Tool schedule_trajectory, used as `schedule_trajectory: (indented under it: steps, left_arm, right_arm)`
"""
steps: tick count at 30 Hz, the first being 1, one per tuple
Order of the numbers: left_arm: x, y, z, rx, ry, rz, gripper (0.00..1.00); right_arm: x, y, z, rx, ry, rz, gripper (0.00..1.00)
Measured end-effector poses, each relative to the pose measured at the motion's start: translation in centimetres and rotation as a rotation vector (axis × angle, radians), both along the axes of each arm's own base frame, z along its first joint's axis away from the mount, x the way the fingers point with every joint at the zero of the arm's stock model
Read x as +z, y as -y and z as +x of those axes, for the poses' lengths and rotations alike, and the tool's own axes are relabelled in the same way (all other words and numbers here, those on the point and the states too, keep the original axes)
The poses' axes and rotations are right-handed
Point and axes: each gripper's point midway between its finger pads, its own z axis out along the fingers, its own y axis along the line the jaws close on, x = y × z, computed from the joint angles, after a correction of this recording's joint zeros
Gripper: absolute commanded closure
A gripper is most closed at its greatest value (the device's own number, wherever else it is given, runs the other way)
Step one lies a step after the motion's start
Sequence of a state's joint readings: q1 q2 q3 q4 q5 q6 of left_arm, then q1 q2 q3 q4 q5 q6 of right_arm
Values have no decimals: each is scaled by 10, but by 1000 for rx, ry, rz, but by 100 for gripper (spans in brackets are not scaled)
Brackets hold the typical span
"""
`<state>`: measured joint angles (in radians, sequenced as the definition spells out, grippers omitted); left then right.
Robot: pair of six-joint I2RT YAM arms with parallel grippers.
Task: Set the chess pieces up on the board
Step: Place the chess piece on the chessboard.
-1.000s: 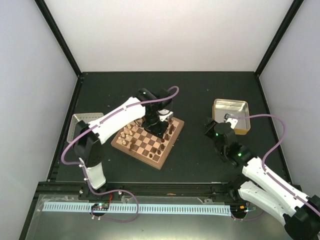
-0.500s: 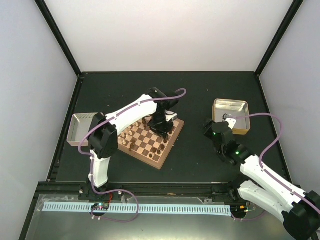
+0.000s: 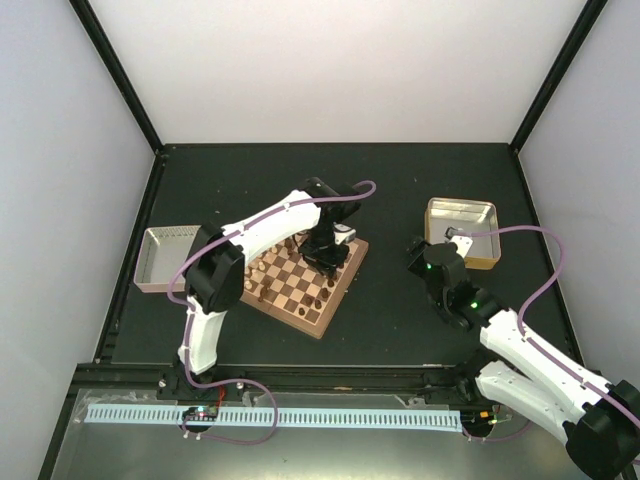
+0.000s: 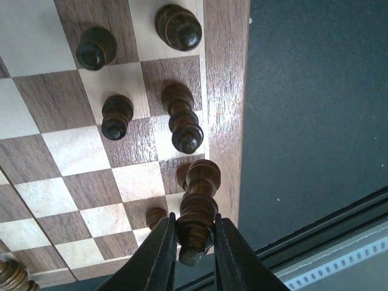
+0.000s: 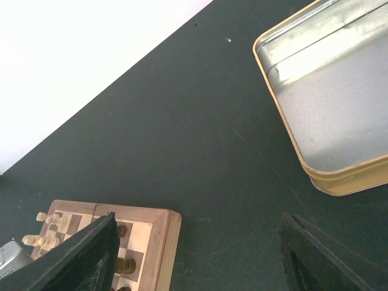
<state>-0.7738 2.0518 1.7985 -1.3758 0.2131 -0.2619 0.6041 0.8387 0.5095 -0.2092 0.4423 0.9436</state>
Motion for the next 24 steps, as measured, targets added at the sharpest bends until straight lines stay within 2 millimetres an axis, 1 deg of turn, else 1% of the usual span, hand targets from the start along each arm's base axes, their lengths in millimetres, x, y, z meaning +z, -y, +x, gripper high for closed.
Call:
schedule_trajectory:
  steps: [7,15,24]
  left_arm:
    - [-9,2,7,27,24,10,93]
    - [-26,-2,3,36,20,69,91]
    - [-27,-1,3,47,23,67,88]
  right_arm:
    - [-5,0,0,1,-10,-2,27]
    - [-8,2,1,-1,-19,-3,27]
    - [-8,1,1,3,-20,1,27]
